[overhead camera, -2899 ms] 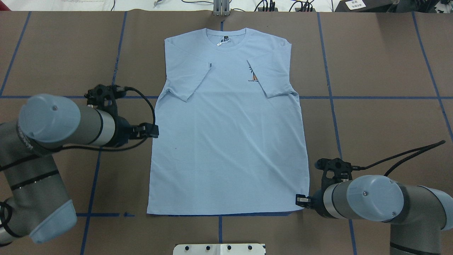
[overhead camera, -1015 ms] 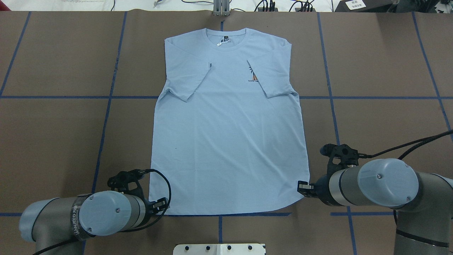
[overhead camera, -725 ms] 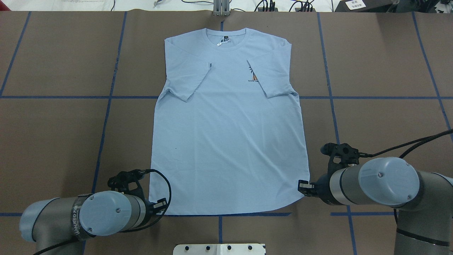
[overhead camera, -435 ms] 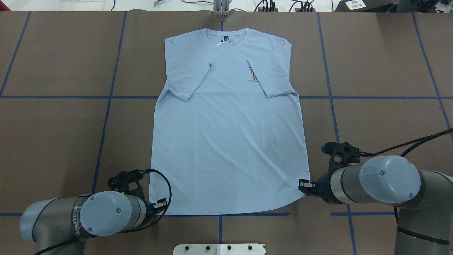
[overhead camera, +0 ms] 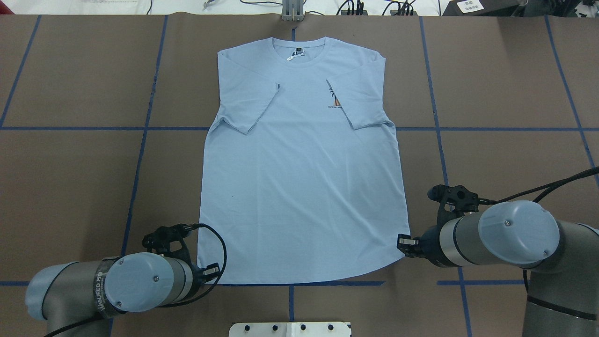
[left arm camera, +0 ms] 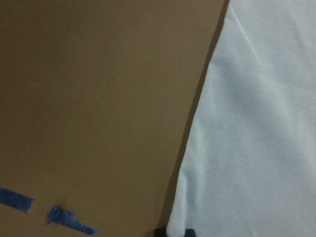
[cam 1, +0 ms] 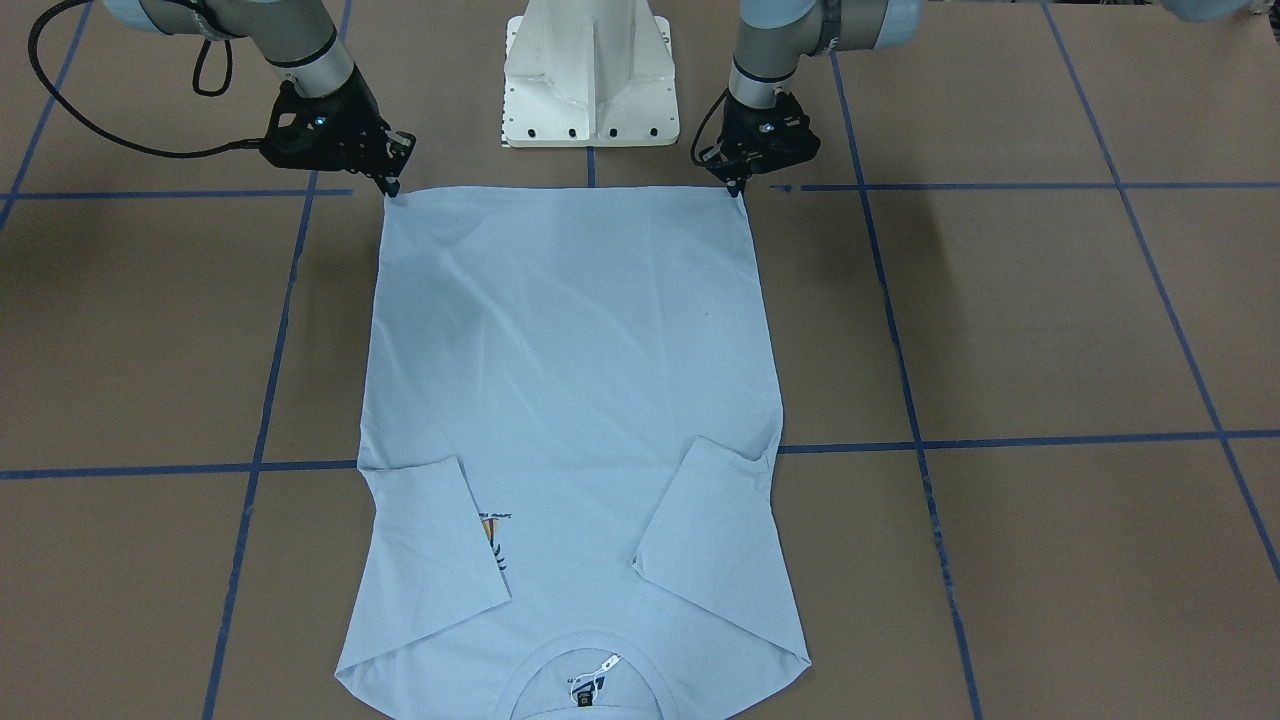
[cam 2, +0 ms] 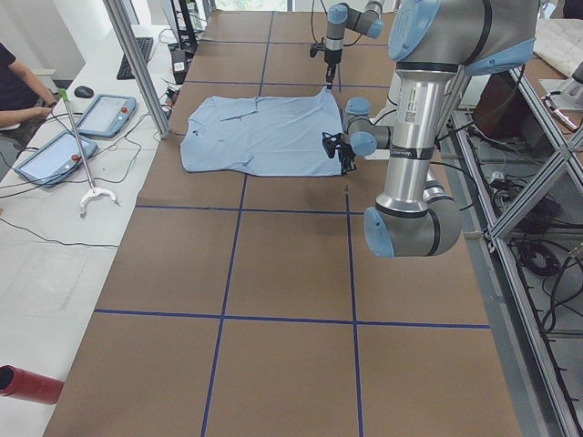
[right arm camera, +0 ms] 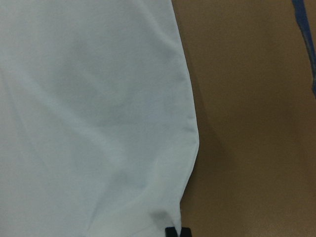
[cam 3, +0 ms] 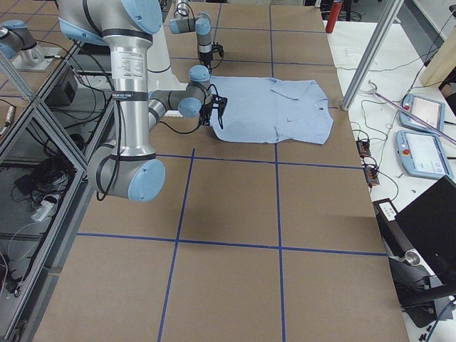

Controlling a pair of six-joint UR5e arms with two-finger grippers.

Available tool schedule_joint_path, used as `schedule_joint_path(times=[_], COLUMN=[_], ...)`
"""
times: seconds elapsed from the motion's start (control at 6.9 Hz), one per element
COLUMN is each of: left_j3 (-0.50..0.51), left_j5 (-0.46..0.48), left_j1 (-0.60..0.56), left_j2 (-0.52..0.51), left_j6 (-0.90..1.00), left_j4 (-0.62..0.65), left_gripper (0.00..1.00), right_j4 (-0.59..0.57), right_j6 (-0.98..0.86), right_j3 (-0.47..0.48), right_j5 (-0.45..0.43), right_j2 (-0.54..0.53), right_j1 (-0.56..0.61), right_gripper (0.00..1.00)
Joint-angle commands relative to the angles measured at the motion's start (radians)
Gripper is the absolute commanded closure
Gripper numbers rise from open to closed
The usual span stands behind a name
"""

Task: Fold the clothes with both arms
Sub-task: 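Grasp the hem corners with both grippers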

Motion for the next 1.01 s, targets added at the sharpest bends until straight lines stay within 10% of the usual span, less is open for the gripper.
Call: schedule_joint_path(times=[0.0,0.87], left_j3=[-0.032,-0.303], left_j5=[0.000,-0.005], left_j1=[0.000,0.165], left_j2=[-0.006,-0.006], left_j6=[0.002,0.020], left_j4=[0.040,0.368], left_gripper=[1.00,1.00], right_j4=[0.000,-0.012], right_j6=[0.000,0.003], right_j3=[0.006,0.126], right_j5=[0.003,0.340], right_j2=[-0.007,-0.158], right_j1=[0.007,0.001], right_gripper=[1.00,1.00])
